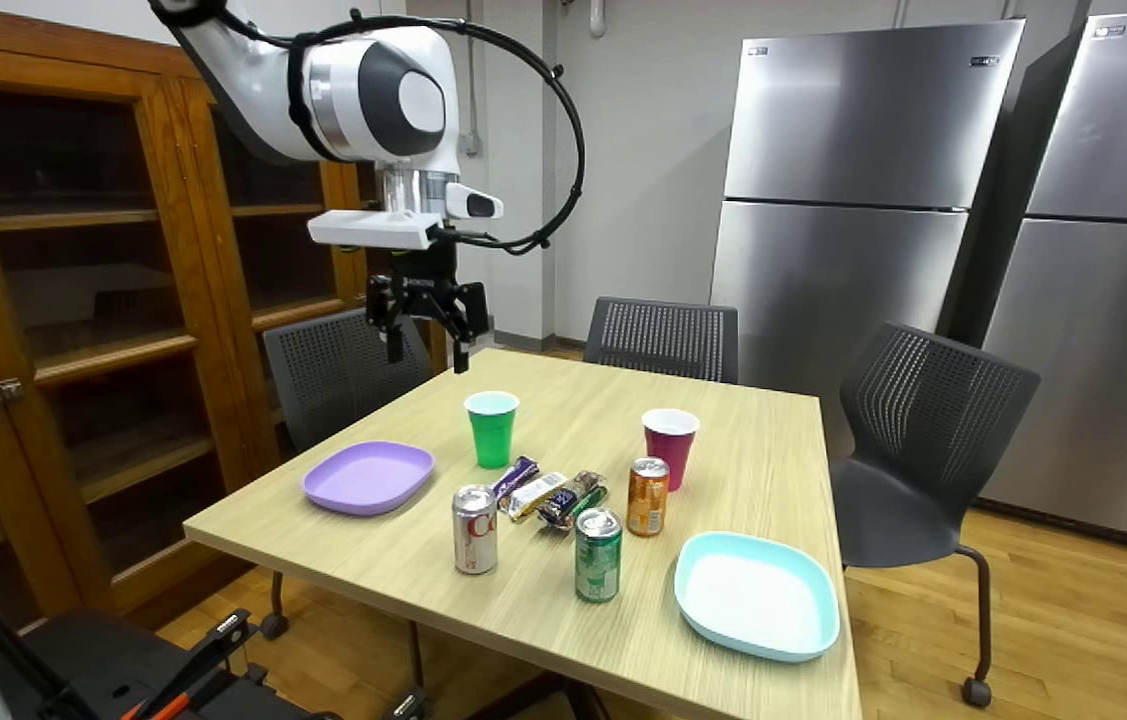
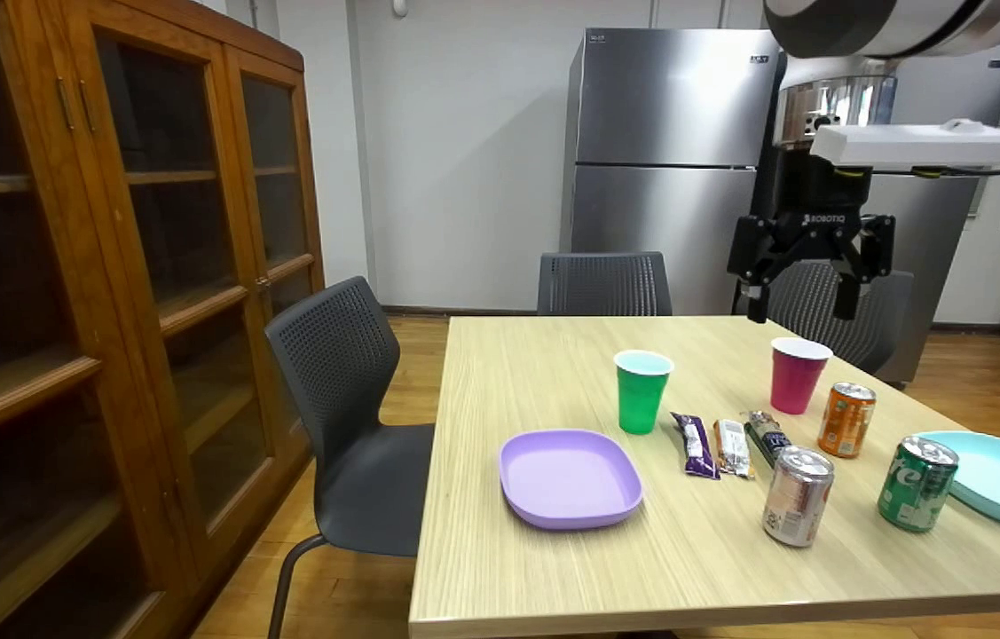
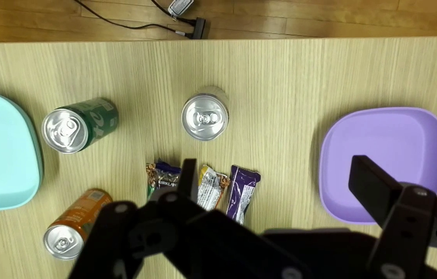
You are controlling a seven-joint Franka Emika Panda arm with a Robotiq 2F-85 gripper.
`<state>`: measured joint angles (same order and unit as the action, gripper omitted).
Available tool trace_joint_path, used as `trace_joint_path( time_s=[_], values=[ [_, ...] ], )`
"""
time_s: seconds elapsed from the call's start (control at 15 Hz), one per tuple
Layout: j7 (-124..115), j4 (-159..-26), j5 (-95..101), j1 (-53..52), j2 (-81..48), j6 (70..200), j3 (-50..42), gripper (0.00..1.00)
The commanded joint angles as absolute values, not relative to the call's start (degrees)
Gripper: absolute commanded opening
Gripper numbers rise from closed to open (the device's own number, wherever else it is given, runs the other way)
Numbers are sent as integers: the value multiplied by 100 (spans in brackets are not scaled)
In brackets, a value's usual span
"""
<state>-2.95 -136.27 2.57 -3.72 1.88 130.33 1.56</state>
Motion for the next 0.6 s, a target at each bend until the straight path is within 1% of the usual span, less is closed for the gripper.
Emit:
trace_joint_path(
  time_s=[0.0,0.27,0.53],
  values=[
    [-417,-13576,323,-252,-188,13372,124,100],
    [-523,-13473,348,-247,-544,13423,77,100],
    [-359,-13602,259,-248,-481,13424,82,100]
  ],
)
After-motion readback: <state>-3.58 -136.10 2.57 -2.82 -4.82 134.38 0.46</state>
